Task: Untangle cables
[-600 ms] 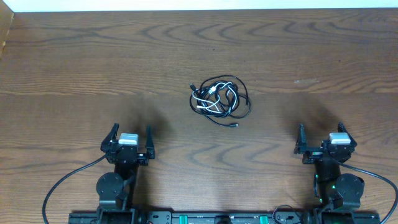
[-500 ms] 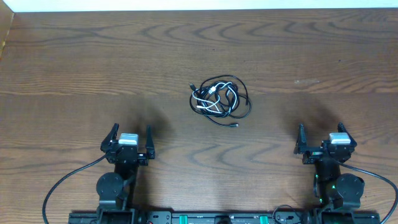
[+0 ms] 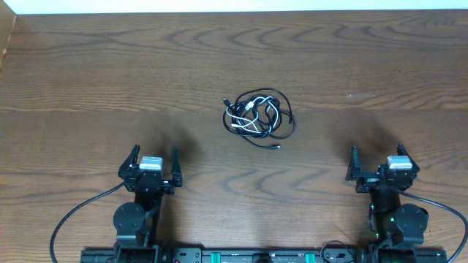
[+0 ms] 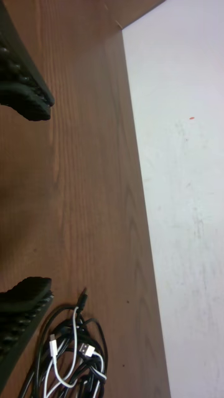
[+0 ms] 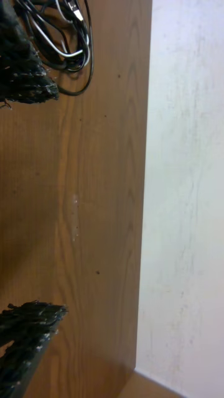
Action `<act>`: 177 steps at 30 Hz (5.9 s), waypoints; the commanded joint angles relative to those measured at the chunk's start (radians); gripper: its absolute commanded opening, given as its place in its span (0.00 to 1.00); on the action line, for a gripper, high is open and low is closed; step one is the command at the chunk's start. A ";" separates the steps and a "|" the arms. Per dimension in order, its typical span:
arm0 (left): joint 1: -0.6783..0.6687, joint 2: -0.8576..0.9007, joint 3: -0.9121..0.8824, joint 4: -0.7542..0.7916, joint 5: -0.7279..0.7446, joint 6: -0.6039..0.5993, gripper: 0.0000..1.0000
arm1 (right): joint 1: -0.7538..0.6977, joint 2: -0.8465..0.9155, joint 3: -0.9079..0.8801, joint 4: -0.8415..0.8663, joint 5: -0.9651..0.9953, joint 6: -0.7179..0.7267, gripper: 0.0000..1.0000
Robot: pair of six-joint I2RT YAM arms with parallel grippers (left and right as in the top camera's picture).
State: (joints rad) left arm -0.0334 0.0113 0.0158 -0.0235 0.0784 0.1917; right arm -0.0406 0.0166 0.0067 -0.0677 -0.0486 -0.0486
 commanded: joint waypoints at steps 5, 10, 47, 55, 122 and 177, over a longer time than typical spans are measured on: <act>0.006 -0.005 -0.012 -0.042 0.003 0.014 0.88 | 0.005 -0.010 -0.002 -0.004 -0.003 -0.012 0.99; 0.006 -0.005 -0.012 -0.042 0.003 0.014 0.88 | 0.005 -0.010 -0.002 -0.004 -0.003 -0.012 0.99; 0.006 -0.005 -0.012 -0.042 0.003 0.014 0.88 | 0.005 -0.010 -0.002 -0.004 -0.003 -0.012 0.99; 0.006 -0.005 -0.012 -0.043 -0.055 0.018 0.88 | 0.005 -0.010 -0.002 -0.004 -0.003 -0.012 0.99; 0.006 0.133 0.156 -0.156 0.023 -0.190 0.88 | 0.005 -0.010 -0.002 -0.004 -0.003 -0.012 0.99; 0.006 0.282 0.250 -0.140 0.247 -0.329 0.98 | 0.005 -0.010 -0.002 -0.004 -0.003 -0.012 0.99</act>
State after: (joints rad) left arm -0.0334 0.2920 0.2329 -0.1749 0.3130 -0.0967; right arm -0.0406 0.0166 0.0067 -0.0677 -0.0486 -0.0486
